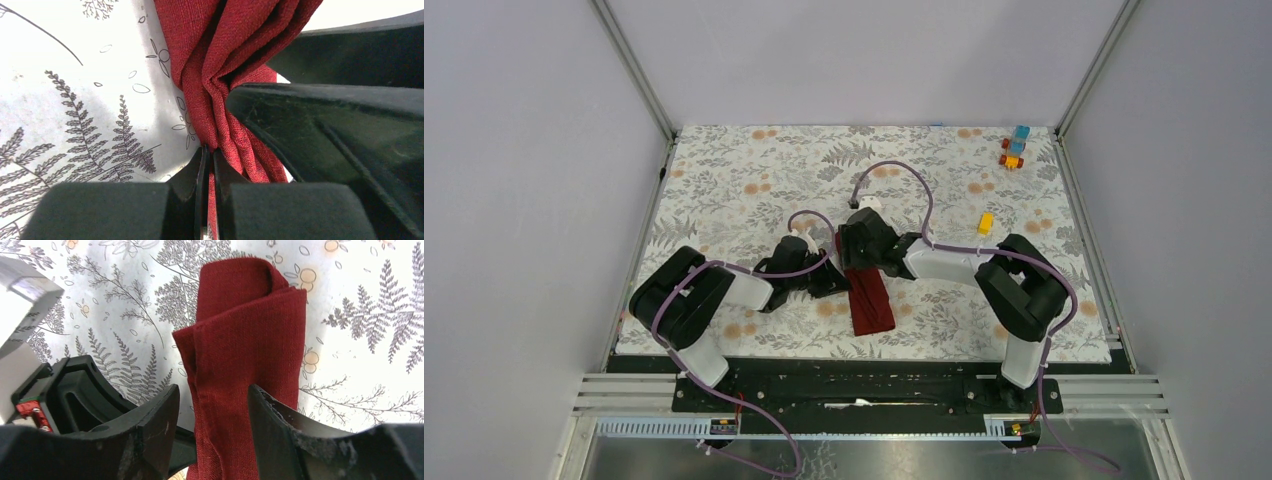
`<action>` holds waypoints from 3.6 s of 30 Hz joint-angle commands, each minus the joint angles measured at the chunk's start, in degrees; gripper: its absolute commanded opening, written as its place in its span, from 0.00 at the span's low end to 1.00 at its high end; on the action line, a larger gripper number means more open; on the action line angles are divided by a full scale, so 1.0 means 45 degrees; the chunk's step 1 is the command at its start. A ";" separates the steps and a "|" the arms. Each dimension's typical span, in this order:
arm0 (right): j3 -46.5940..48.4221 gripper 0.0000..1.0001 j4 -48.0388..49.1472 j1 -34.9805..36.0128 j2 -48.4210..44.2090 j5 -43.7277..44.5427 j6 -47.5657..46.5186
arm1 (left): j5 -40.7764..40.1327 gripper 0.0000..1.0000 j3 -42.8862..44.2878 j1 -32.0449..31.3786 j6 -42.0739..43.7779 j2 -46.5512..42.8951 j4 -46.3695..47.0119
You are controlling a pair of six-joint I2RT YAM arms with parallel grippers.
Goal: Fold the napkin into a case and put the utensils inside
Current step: Pick up the top corner of the smaller rectangle folded napkin, then stuff the top corner of the smaller-rectangle-folded napkin into the folded napkin.
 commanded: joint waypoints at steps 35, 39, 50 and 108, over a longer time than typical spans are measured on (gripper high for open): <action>0.0800 0.00 -0.0365 0.0082 -0.0035 0.2213 0.0814 | -0.0572 0.39 -0.0305 0.0701 0.0696 -0.2004 -0.1971; 0.0234 0.00 -0.0367 -0.0253 -0.0441 0.1987 0.1485 | -0.1481 0.51 0.0466 0.0980 0.1428 -0.3220 -0.3622; 0.0002 0.00 -0.0270 -0.0744 -0.0455 0.1004 0.2509 | -0.3924 0.56 0.3896 0.0502 0.4745 -0.1644 -0.5470; -0.0622 0.00 0.0756 -0.1150 -0.0308 -0.0691 0.3839 | -0.7230 0.00 0.7266 -0.1667 0.7570 0.1632 -0.6376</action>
